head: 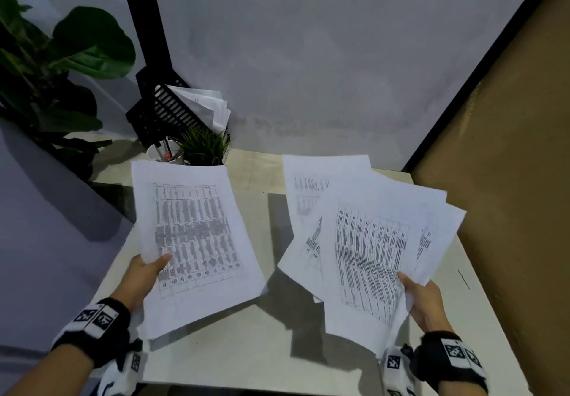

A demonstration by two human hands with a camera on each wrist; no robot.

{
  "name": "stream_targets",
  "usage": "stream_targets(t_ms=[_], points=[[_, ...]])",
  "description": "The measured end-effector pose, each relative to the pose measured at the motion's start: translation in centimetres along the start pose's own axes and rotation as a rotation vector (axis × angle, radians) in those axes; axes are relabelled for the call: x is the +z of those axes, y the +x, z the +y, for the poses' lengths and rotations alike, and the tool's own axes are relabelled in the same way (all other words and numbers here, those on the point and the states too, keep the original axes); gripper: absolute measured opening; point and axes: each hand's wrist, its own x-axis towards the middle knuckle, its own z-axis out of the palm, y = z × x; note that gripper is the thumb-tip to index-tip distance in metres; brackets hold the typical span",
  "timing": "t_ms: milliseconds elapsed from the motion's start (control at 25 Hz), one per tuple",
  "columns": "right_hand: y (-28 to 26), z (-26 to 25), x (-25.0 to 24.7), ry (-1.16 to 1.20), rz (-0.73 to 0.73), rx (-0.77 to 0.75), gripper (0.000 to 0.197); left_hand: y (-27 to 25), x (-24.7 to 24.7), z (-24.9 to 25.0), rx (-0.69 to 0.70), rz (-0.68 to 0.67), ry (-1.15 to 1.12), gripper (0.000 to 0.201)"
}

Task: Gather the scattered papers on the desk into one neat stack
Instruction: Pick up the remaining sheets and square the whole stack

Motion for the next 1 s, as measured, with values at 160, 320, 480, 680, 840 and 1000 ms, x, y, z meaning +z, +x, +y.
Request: stream_targets(t_ms=[160,320,480,680,840,1000], points=[[-3.6,-2.5,4.8,0.054,-0.152,-0.088,0.039,-2.4,4.8,2.3,-0.002,-0.209,-0.083,0.031],[-5.2,-2.6,9.1,-0.020,-0.408,0.043,0.033,-4.7,8.3,4.8,-0.109,-0.412,-0.228,0.039],[-5.1,-2.8,10.3,-0.004,-0.559,0.147,0.032,-6.6,9.3,8.0,-0.070,-0.712,-0.702,0.005],[-5.1,-4.6,10.2,0.001,-0.435,-0.106,0.024,-5.5,9.0,10.2,-0.098,-0.630,-0.549,0.039],[-5.0,-5.4,10.1,-0.110,-0.247,-0.287,0.030,-4.0,9.3,11.0,0.063,-0.592,-0.188,0.053],[-6.5,-5.3,10.2,-0.009,-0.350,-0.389,0.023,-5.0,11.7,10.4,0.323,-0.460,-0.010,0.030]])
